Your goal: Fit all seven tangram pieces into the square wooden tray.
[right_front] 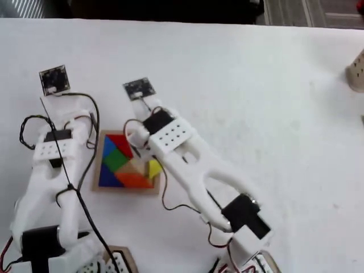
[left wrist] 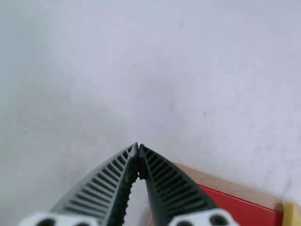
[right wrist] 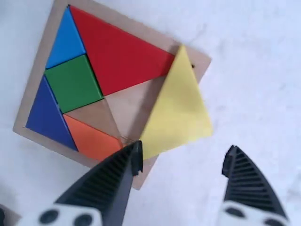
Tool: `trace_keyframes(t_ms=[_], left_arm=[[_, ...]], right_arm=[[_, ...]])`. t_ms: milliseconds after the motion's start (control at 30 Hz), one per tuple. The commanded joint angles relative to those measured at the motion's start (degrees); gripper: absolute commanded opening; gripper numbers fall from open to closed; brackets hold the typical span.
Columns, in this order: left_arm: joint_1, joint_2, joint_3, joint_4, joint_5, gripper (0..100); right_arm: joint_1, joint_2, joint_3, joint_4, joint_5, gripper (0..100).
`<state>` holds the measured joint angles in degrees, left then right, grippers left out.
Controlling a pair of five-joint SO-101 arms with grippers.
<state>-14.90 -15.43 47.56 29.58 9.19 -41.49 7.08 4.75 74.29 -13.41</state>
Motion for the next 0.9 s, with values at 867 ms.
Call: trace_keyframes(t_ms=[867], left_arm=[[12.0, -18.2, 10.6, 4.3, -14.7, 2]], right_arm=[[15.3, 11.6, 1.8, -10.9, 2.3, 1.8]])
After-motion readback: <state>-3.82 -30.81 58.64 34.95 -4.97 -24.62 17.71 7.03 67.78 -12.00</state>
